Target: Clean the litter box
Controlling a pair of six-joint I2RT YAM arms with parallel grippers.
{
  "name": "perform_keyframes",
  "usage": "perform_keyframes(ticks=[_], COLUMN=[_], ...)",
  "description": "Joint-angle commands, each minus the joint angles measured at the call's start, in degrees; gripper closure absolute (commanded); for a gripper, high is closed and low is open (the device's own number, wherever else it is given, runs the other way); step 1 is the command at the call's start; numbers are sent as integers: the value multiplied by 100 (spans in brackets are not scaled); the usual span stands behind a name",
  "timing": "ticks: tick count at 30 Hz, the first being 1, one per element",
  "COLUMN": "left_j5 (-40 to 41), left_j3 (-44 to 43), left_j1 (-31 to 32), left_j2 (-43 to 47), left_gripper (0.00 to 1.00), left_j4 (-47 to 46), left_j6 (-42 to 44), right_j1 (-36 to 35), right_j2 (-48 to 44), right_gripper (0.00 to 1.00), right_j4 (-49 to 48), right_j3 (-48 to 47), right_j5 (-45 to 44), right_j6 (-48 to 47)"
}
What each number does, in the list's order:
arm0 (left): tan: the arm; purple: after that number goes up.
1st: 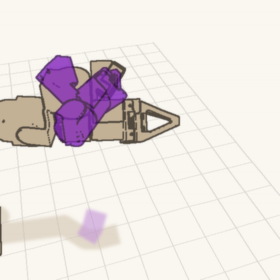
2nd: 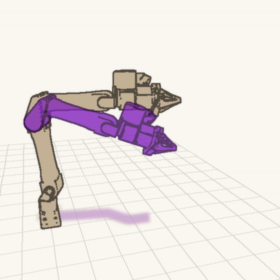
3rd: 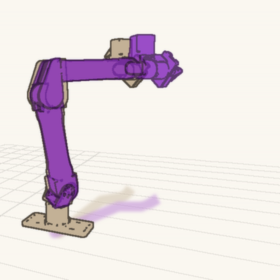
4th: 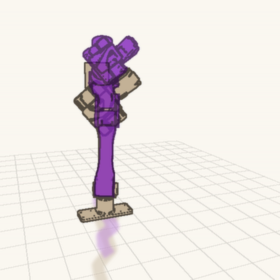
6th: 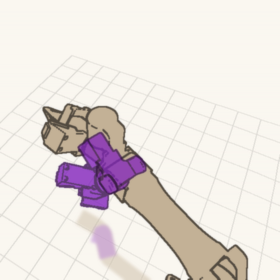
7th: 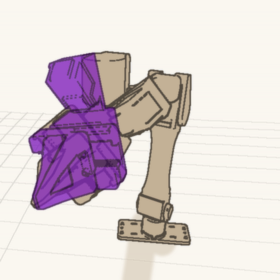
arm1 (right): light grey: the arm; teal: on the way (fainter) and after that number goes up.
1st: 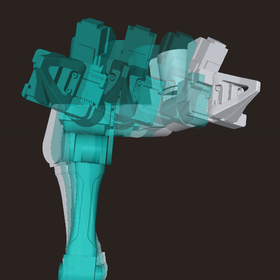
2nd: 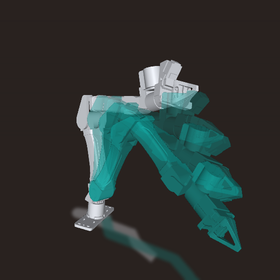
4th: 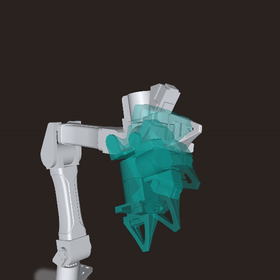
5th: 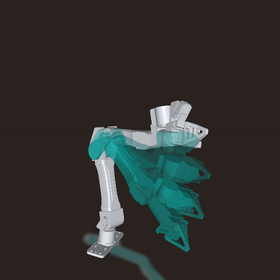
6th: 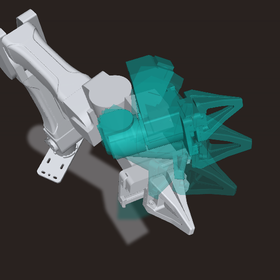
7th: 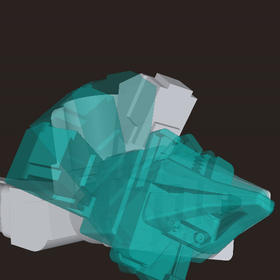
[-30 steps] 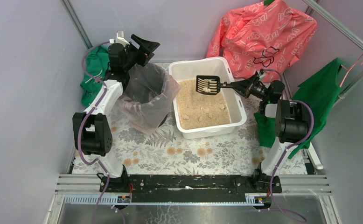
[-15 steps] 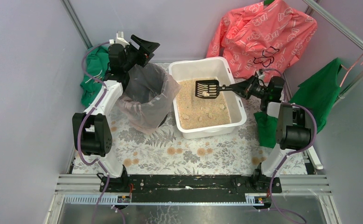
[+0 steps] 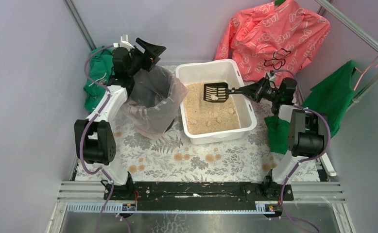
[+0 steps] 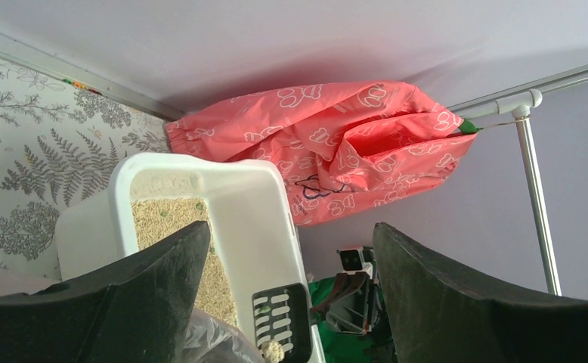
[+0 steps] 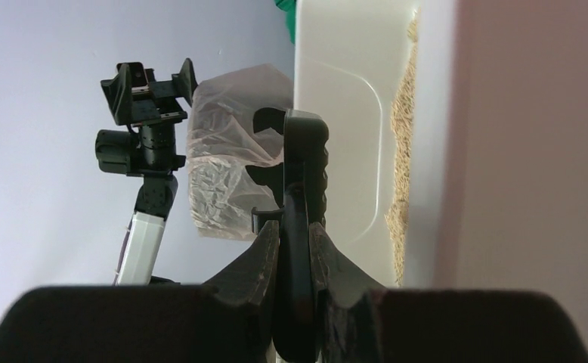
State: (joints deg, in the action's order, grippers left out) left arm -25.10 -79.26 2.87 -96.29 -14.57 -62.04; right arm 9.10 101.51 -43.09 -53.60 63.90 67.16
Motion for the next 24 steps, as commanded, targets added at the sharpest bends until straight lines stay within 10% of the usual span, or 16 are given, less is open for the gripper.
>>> perform_keyframes(ticks=[1,24], left_j5=[-27,782], left_j3=[179,897], left_j1=[-95,-544], left_j2=[265,1960], left_gripper=[12,14], left_j4=[-153,1788], left_j6=[-31,1394], right_j1=[-41,-1009], right_j2=[-278,-566], right_gripper=[100,100], right_j4=[-250,905], right_j3=[189,-2473], right_j5=[9,-386], right_j6=[-8,537])
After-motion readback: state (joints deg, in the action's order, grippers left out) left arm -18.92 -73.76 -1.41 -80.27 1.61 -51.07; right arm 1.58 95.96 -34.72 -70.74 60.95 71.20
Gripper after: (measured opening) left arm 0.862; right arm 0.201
